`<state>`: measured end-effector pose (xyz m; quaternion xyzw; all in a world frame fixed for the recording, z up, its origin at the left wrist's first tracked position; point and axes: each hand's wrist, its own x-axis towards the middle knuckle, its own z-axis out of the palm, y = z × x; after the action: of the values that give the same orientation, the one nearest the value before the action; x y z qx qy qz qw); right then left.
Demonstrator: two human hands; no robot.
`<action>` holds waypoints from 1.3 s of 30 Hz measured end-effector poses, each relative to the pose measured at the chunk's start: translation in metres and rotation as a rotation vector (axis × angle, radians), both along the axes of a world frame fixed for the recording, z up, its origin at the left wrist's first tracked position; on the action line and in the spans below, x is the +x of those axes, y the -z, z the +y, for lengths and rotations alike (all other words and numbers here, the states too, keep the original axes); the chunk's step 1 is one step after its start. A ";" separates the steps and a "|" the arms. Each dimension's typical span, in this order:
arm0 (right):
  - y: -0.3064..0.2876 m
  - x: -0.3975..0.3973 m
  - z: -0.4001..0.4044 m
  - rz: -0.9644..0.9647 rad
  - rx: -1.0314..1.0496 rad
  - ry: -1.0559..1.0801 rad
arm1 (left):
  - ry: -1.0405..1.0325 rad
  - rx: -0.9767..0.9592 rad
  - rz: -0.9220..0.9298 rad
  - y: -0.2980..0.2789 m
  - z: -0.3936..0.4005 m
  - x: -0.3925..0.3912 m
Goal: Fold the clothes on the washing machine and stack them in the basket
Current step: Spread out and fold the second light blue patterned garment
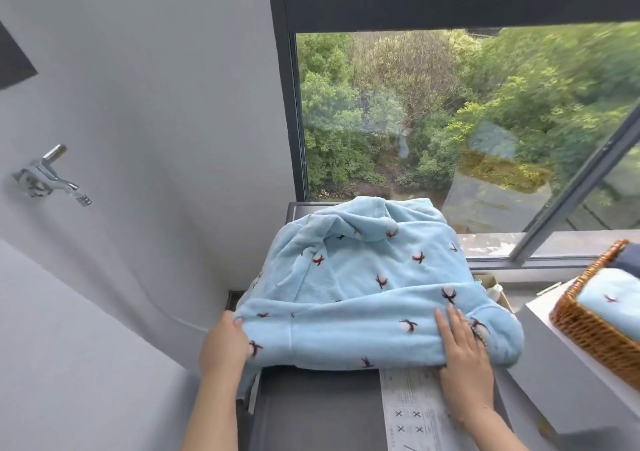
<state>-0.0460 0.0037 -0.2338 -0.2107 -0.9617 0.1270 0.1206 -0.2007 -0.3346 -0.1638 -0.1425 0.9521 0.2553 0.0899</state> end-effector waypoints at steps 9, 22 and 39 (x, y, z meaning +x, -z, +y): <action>-0.032 -0.024 -0.010 0.345 -0.367 0.102 | -0.108 0.001 0.068 0.008 0.011 -0.020; -0.077 -0.239 0.026 -0.011 -1.652 0.448 | 0.296 0.033 0.165 0.063 0.088 -0.034; -0.077 -0.115 0.074 0.765 -1.998 0.682 | 0.447 0.147 0.474 0.032 0.054 -0.028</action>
<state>-0.1605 0.0776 -0.1568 -0.4122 -0.2199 0.8581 0.2133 -0.2291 -0.2808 -0.1958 0.1400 0.9333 0.3231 -0.0705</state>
